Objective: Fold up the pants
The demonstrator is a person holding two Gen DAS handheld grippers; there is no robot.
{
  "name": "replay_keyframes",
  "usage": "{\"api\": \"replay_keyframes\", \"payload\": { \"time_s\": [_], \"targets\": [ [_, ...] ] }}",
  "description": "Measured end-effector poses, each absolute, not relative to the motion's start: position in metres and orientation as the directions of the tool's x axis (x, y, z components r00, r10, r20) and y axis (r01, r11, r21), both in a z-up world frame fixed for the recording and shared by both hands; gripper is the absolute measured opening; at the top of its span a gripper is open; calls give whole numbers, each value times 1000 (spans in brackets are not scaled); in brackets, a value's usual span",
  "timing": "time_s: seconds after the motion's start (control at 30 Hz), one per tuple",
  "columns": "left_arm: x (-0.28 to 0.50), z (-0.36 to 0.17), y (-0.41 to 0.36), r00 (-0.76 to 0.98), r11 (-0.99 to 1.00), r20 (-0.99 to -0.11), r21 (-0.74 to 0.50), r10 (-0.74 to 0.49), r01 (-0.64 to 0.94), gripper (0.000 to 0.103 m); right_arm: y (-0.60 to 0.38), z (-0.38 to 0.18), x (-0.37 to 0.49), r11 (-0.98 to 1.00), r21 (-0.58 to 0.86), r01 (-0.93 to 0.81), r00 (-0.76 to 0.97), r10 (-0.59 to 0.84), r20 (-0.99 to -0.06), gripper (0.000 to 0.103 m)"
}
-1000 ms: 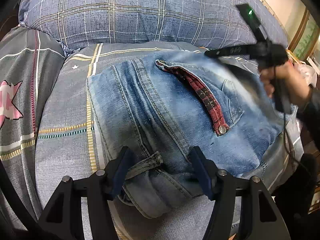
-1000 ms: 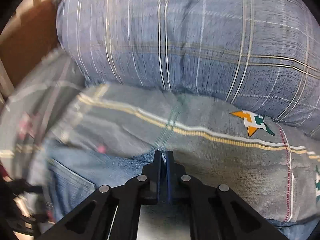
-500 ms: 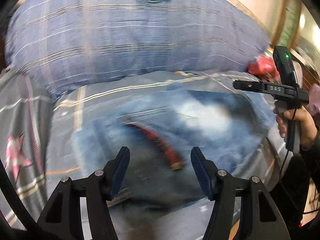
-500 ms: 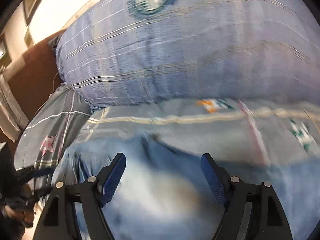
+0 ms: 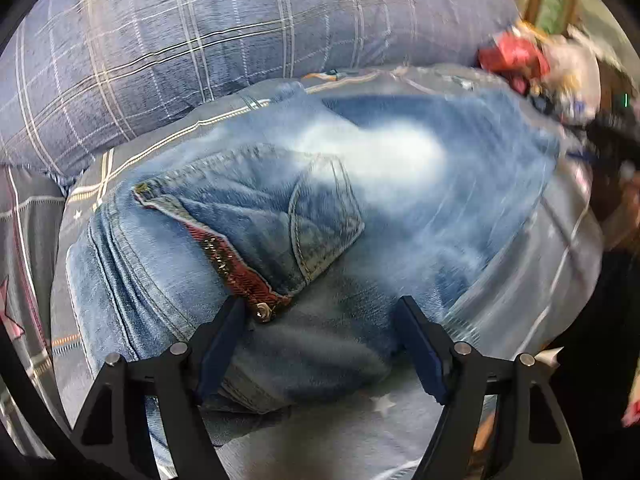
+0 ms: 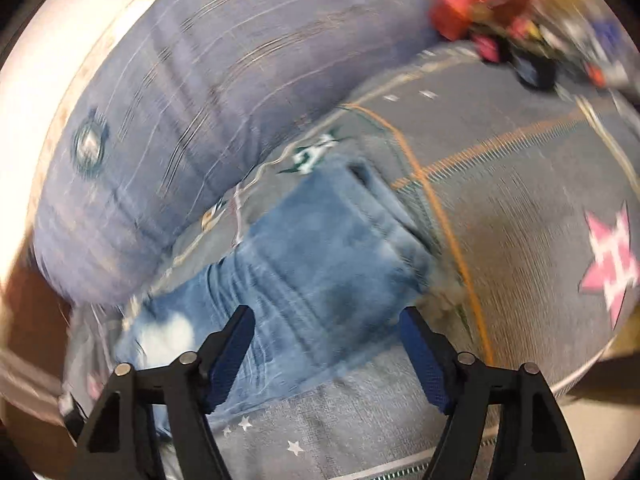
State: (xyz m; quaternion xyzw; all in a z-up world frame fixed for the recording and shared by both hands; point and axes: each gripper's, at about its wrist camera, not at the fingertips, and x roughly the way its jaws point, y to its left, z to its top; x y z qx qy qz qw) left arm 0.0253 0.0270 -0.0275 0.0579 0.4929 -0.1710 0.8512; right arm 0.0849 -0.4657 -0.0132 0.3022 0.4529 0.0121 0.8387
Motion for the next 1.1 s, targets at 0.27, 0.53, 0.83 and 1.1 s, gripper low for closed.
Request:
{"api": "replay_keyframes", "payload": {
  "time_s": [0.27, 0.53, 0.83, 1.1],
  "targets": [
    [28, 9, -4, 523, 913, -807, -49, -274, 404, 77, -473, -47, 97, 749, 570, 337, 581, 311, -752, 33],
    [36, -30, -22, 473, 904, -857, 19, -205, 427, 77, -475, -43, 80, 824, 438, 359, 596, 159, -787, 3],
    [42, -7, -26, 465, 899, -851, -19, -244, 437, 77, -488, -45, 76, 827, 445, 344, 552, 205, -808, 14],
    [74, 21, -46, 473, 874, -831, -32, -293, 485, 78, -488, 6, 101, 920, 283, 273, 617, 58, -784, 72]
  ]
}}
